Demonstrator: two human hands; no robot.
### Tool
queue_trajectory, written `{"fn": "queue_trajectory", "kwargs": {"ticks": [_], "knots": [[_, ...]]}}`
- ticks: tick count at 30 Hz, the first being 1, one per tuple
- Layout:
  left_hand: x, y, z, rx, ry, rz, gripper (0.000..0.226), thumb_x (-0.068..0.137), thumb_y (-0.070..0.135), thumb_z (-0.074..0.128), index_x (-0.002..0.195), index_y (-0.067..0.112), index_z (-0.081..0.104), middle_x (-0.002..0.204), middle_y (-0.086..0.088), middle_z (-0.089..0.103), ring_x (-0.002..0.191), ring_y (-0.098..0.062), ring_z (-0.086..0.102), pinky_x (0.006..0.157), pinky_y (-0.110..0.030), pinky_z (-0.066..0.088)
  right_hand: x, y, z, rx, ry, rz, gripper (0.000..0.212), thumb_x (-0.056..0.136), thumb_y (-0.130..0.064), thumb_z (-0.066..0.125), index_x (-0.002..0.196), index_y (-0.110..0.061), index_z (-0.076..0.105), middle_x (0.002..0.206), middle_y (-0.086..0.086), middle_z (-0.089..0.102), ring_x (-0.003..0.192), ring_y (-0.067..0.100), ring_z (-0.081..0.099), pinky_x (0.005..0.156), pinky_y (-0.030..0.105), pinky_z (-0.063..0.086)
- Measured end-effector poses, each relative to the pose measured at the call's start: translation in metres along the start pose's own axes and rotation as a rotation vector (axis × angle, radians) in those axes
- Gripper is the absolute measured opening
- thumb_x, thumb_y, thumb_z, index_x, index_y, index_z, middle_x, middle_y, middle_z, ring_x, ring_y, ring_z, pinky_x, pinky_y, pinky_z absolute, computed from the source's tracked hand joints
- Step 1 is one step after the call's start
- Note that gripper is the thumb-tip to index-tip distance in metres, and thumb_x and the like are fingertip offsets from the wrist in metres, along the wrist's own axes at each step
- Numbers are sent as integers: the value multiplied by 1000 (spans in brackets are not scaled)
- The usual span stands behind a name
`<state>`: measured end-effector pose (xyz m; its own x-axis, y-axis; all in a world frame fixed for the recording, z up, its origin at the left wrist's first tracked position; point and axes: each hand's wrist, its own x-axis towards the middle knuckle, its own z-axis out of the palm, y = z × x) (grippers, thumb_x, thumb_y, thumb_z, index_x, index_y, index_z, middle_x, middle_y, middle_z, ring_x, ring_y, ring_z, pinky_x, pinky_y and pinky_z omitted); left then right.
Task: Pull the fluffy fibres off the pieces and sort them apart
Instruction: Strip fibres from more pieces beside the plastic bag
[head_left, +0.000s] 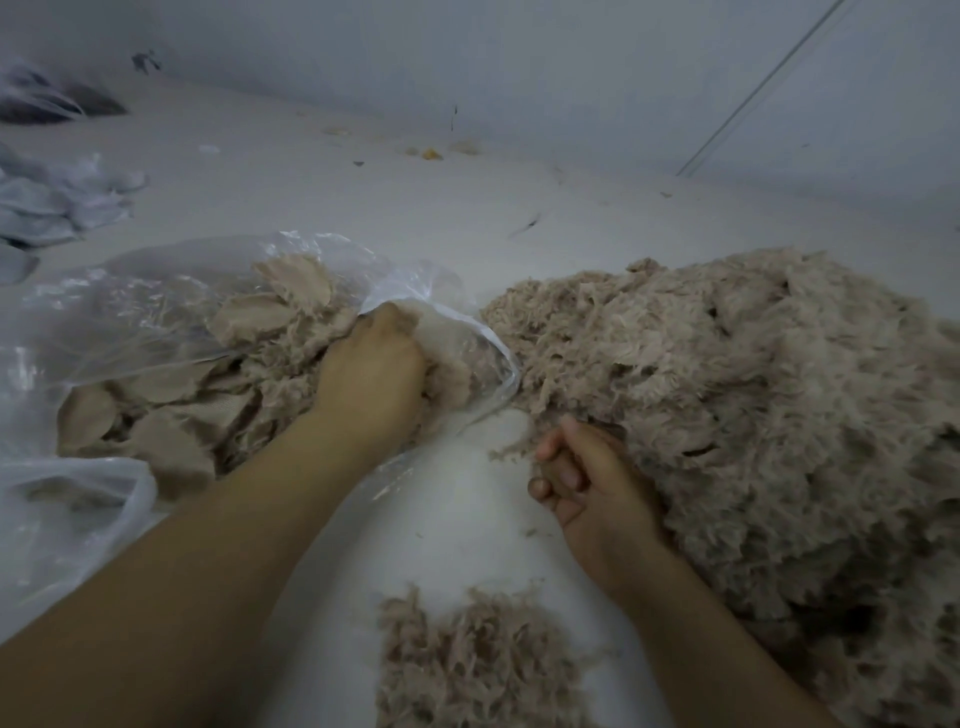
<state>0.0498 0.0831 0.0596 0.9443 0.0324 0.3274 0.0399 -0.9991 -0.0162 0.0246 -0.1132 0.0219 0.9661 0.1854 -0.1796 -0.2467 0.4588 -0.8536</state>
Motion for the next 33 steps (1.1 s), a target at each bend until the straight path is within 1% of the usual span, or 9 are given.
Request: {"fn": "queue_trajectory", "kwargs": {"ticks": [2,4,6,9,12,18,22,28,33], "knots": [[-3,8,-7,32,35,59,5,73,-2,60,76,1,59,101,-16,46,90,-35,52,59,-37,32,1,0,0,29,-22,10,39,80,-39,54,50,-15,62,42,-5,32,39,5,32,49,21,40],[-7,19,-11,-4,142,140,22,61,-6,67,60,4,46,82,-16,45,73,-35,51,53,-33,24,1,0,-1,57,-39,6,41,77,-45,52,48,-17,63,41,-6,31,37,5,32,47,20,41],[-10,30,-10,-173,231,197,14,65,8,70,63,3,57,76,-12,50,67,-32,52,48,-31,26,2,1,-1,79,-36,1,44,76,-48,51,48,-16,62,41,-6,30,37,5,31,47,20,40],[-14,55,-3,-566,18,183,29,80,40,59,78,12,68,75,-4,57,72,-21,54,58,-36,44,2,1,-1,68,-17,-11,47,77,-51,48,47,-17,60,40,-6,27,40,7,31,49,21,38],[-8,65,7,-771,-26,94,21,83,30,70,78,10,69,69,-1,61,64,-10,55,60,-31,44,0,0,-1,76,-18,-26,46,79,-49,48,51,-16,61,41,-6,26,39,6,29,46,20,36],[-22,61,19,-1169,-68,-60,29,86,4,69,60,14,59,55,2,52,49,-4,44,52,-21,37,0,-6,3,81,-69,-26,39,86,-44,43,115,-30,65,49,-7,23,44,4,24,47,18,34],[-41,48,23,-1537,-87,-194,23,88,-1,64,67,7,65,63,-14,63,54,-16,55,54,-24,47,1,-6,7,116,12,24,30,103,-33,34,119,-22,57,45,-8,25,41,3,23,45,18,33],[-40,37,12,-2062,-54,-255,19,83,6,62,64,10,63,67,-12,62,63,-24,60,63,-32,53,3,-4,6,152,125,35,38,102,-29,41,66,-17,44,42,-7,28,37,4,24,42,18,32],[-42,31,21,-1536,153,-230,27,88,11,62,68,-3,51,64,-27,52,56,-33,47,54,-39,42,3,-1,0,69,0,-9,21,90,-24,53,106,-17,65,48,-9,31,42,1,30,45,17,35]]}}
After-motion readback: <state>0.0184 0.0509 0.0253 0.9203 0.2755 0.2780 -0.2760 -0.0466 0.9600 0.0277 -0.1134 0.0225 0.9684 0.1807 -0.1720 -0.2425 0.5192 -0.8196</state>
